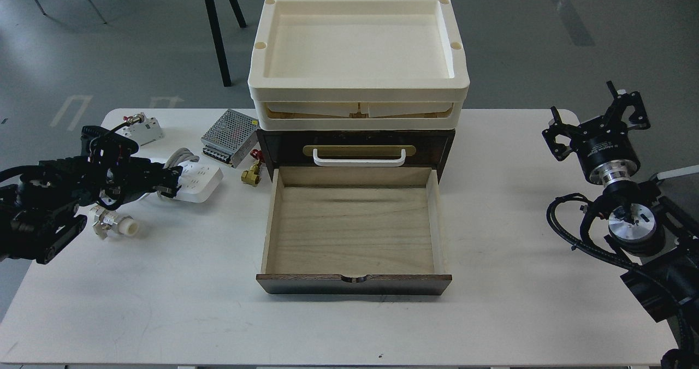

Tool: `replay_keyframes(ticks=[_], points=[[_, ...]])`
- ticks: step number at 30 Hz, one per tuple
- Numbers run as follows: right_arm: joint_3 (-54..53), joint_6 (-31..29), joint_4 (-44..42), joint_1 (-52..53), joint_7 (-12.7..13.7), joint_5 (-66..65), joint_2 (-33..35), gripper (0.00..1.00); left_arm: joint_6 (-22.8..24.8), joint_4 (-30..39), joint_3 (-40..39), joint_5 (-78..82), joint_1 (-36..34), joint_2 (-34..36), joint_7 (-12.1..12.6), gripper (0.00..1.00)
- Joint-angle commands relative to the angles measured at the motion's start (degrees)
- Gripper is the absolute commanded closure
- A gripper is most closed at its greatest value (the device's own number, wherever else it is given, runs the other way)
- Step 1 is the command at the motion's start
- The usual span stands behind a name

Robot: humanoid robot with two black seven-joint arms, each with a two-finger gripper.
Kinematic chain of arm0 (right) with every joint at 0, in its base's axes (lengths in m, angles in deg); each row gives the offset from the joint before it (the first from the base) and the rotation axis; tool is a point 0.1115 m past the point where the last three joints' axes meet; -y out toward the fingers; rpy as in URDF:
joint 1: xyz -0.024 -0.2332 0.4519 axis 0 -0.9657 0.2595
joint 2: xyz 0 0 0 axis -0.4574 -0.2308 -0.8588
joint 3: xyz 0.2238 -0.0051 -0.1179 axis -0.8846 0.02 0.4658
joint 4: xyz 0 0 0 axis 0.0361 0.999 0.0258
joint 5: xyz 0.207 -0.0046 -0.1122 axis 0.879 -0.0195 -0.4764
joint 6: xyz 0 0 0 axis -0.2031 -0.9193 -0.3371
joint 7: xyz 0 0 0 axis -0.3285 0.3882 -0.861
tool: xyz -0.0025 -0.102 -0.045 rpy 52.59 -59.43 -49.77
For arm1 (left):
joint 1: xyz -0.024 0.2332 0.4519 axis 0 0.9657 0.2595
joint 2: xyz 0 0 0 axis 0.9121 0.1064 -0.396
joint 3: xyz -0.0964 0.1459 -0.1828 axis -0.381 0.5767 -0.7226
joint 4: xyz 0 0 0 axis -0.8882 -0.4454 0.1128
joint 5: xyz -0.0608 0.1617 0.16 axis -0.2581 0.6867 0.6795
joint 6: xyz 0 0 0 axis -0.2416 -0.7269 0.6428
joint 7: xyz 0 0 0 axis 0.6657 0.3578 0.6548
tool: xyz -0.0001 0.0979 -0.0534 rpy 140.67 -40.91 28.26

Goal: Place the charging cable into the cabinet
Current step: 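Lift the power strip and carry it over the open bottom drawer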

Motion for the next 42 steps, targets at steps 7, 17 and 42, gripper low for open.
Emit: replay_keyframes(ticks=[7, 17, 42], points=[[0.1, 0.1, 0.0, 0.0, 0.0, -0.2, 0.0, 0.0, 7.0, 0.6, -0.2, -10.7, -10.9, 8.4, -1.6, 0.92], [0.1, 0.0, 0.0, 0.0, 0.0, -0.3, 0.0, 0.0, 26.6, 1.8, -0.3, -28.0, -35.1, 14.8, -1.6, 0.92], [0.3, 0.1, 0.0, 0.0, 0.0, -0.5, 0.0, 0.0, 26.5, 58.4, -1.3, -14.3, -49.1, -3.4, 2.2, 0.93]])
